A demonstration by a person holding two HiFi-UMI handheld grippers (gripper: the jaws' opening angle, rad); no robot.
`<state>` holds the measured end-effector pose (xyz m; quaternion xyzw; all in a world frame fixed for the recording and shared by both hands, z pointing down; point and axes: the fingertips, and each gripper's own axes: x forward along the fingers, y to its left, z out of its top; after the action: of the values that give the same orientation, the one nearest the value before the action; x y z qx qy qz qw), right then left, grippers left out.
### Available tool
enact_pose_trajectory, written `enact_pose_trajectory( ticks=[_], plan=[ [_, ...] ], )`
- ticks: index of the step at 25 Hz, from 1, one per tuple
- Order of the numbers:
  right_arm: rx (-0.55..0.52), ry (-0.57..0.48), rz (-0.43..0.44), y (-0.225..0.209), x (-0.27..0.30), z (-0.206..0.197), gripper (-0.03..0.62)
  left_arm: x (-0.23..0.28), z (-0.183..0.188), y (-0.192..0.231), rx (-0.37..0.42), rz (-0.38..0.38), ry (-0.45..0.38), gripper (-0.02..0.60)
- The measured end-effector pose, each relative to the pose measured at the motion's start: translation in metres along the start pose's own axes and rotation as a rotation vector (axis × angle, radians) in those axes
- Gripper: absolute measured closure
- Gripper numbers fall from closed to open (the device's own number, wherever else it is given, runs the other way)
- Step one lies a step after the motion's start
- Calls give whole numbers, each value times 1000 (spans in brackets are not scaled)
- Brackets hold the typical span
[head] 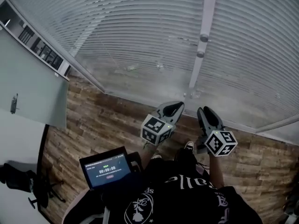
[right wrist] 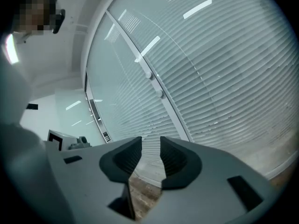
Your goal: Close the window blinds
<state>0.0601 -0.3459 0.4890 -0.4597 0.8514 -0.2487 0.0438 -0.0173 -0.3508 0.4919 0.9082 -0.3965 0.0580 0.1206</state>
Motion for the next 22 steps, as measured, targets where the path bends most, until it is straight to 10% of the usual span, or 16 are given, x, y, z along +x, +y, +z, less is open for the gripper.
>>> enact_pose_trajectory(
  ticks=[10,22],
  plan=[
    [26,-48,-141,138,-20,-84,461,-162,-41,22,98,-123,63,577],
    [-13,-45,-202,192,-135,-122,461,-215,-56,-90,75,-249,24,577]
  ],
)
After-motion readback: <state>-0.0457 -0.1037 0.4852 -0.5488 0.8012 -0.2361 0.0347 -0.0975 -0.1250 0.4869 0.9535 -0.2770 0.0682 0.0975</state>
